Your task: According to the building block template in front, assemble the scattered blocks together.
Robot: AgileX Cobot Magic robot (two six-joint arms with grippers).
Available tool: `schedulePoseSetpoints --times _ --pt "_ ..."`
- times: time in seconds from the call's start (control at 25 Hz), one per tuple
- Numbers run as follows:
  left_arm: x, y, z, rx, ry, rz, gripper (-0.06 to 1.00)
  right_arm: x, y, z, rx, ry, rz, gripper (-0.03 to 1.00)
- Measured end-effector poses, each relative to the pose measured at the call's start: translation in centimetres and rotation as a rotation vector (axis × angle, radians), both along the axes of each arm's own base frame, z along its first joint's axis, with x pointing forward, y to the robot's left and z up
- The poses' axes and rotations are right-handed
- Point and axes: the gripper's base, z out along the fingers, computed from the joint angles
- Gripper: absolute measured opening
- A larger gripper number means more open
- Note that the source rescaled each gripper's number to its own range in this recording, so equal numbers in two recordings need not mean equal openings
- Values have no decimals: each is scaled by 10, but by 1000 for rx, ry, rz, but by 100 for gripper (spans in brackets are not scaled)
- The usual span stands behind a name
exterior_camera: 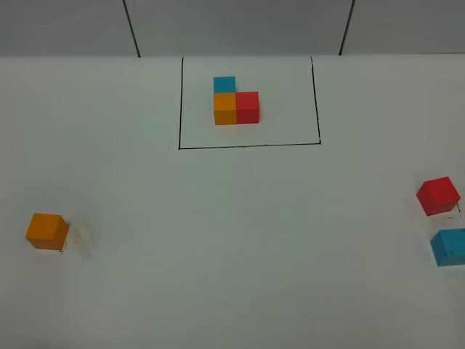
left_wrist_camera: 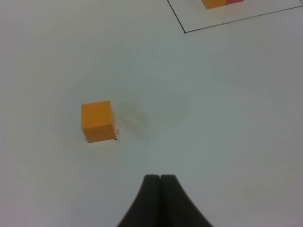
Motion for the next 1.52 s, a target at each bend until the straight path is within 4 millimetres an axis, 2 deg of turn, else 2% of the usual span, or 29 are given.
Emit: schedulePoseSetpoints --times 1.52 --pt "0 0 0 0 0 0 0 0 0 0 0 0 0 1"
